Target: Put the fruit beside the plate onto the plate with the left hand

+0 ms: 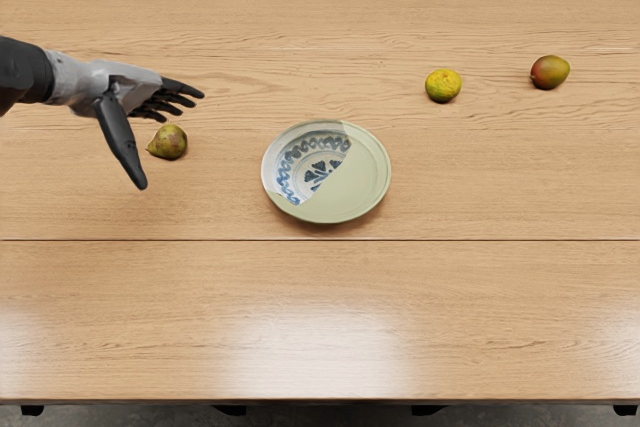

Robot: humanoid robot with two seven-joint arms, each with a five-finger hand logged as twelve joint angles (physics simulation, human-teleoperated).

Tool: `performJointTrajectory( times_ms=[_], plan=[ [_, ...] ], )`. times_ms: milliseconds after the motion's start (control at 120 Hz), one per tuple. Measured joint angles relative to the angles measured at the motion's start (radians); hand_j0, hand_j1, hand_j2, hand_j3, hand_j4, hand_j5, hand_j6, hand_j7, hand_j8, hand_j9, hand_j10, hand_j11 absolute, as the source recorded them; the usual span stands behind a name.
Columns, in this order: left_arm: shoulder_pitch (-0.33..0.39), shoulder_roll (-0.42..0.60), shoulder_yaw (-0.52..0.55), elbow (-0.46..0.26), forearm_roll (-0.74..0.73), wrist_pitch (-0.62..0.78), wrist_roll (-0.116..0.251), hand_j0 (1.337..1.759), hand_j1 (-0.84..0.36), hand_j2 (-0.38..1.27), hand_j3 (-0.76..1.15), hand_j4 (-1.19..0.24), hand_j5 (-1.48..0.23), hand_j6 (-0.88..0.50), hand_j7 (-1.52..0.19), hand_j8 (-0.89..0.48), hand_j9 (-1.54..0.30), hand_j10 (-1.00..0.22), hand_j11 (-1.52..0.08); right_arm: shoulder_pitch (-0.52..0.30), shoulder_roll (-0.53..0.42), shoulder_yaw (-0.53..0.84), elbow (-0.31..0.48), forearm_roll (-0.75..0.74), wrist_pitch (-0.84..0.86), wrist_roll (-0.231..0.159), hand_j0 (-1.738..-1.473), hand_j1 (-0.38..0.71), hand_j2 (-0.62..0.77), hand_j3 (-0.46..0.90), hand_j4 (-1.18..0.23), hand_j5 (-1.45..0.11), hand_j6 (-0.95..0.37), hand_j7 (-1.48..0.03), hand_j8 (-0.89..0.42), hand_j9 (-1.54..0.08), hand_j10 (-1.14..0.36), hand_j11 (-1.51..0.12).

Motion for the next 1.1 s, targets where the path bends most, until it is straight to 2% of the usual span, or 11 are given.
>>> performJointTrajectory(
  times_ms=[142, 258, 392, 583, 692, 817, 1033, 1100],
  plan=[
    [-0.009, -0.059, 0.005, 0.045, 0.167, 0.081, 0.015, 1.658, 0.32, 0.01, 0.0, -0.03, -0.04, -0.03, -0.04, -0.03, -0.04, -0.03, -0.04, 0.0, 0.0, 0.0, 0.0, 0.0, 0.0, 0.0, -1.658, -0.35, 0.0, 0.0, 0.0, 0.0, 0.0, 0.0, 0.0, 0.0, 0.0, 0.0],
    [-0.001, -0.156, 0.014, 0.121, 0.268, 0.149, 0.019, 1.658, 0.31, 0.01, 0.0, -0.04, -0.04, -0.04, -0.04, -0.04, -0.04, -0.04, -0.04, -0.001, 0.0, 0.0, 0.0, 0.0, 0.0, 0.0, -1.658, -0.35, 0.0, 0.0, 0.0, 0.0, 0.0, 0.0, 0.0, 0.0, 0.0, 0.0],
    [-0.003, -0.222, 0.065, 0.201, 0.342, 0.259, 0.02, 1.658, 0.3, 0.01, 0.0, -0.05, -0.06, -0.05, -0.06, -0.05, -0.06, -0.05, -0.06, -0.001, 0.0, 0.0, 0.0, 0.0, 0.0, 0.0, -1.658, -0.35, 0.0, 0.0, 0.0, 0.0, 0.0, 0.0, 0.0, 0.0, 0.0, 0.0],
    [0.003, -0.301, 0.169, 0.264, 0.426, 0.43, 0.021, 1.658, 0.28, 0.01, 0.0, -0.06, -0.08, -0.06, -0.08, -0.06, -0.08, -0.06, -0.08, -0.001, 0.0, 0.0, 0.0, 0.0, 0.0, 0.0, -1.658, -0.35, 0.0, 0.0, 0.0, 0.0, 0.0, 0.0, 0.0, 0.0, 0.0, 0.0],
    [0.004, -0.317, 0.214, 0.295, 0.456, 0.487, 0.021, 1.658, 0.26, 0.02, 0.0, -0.08, -0.1, -0.08, -0.1, -0.08, -0.1, -0.08, -0.1, -0.001, 0.0, 0.0, 0.0, 0.0, 0.0, 0.0, -1.658, -0.35, 0.0, 0.0, 0.0, 0.0, 0.0, 0.0, 0.0, 0.0, 0.0, 0.0],
    [0.003, -0.387, 0.248, 0.326, 0.468, 0.516, 0.021, 1.658, 0.25, 0.02, 0.0, -0.09, -0.11, -0.09, -0.11, -0.09, -0.11, -0.09, -0.11, 0.0, 0.0, 0.0, 0.0, 0.0, 0.0, 0.0, -1.658, -0.35, 0.0, 0.0, 0.0, 0.0, 0.0, 0.0, 0.0, 0.0, 0.0, 0.0],
    [0.005, -0.408, 0.263, 0.35, 0.46, 0.527, 0.021, 1.658, 0.19, 0.03, 0.0, -0.14, -0.18, -0.14, -0.18, -0.14, -0.18, -0.14, -0.18, 0.0, 0.0, 0.0, 0.0, 0.0, 0.0, 0.0, -1.658, -0.35, 0.0, 0.0, 0.0, 0.0, 0.0, 0.0, 0.0, 0.0, 0.0, 0.0],
    [0.007, -0.452, 0.264, 0.383, 0.458, 0.529, 0.021, 1.658, 0.16, 0.03, 0.0, -0.16, -0.21, -0.17, -0.21, -0.17, -0.21, -0.16, -0.21, 0.0, 0.0, 0.0, 0.0, 0.0, 0.0, 0.0, -1.658, -0.35, 0.0, 0.0, 0.0, 0.0, 0.0, 0.0, 0.0, 0.0, 0.0, 0.0]
  ],
)
